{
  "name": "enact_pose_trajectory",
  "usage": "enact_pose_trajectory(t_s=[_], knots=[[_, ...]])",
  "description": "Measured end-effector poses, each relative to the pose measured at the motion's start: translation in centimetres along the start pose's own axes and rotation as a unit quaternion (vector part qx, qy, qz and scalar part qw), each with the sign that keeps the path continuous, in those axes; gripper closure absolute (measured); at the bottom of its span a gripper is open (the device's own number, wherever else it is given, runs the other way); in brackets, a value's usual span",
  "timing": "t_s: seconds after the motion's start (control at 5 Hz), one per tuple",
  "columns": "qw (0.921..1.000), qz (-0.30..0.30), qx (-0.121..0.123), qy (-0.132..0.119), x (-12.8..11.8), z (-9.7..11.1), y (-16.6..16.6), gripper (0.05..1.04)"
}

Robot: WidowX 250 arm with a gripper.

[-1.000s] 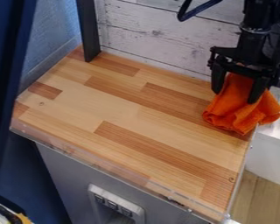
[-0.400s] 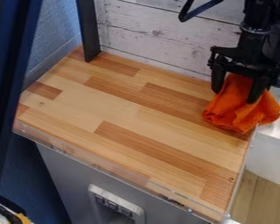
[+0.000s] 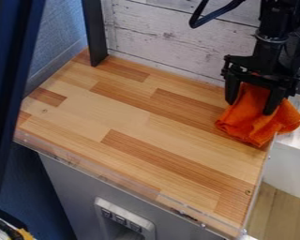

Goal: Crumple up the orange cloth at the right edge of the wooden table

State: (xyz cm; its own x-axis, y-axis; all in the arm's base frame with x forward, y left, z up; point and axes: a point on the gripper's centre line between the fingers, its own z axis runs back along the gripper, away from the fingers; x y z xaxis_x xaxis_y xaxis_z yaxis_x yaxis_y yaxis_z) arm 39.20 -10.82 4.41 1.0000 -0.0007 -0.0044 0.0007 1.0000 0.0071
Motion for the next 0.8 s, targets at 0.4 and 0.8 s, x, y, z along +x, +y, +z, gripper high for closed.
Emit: enact_pose_trajectory(t_s=[0.4,0.8], knots=[[1.0,-0.002,-0.002,-0.008,0.24,-0.03,-0.07,0.09],[1.0,-0.005,-0.004,-0.003,0.05,-0.01,-0.13,0.089]])
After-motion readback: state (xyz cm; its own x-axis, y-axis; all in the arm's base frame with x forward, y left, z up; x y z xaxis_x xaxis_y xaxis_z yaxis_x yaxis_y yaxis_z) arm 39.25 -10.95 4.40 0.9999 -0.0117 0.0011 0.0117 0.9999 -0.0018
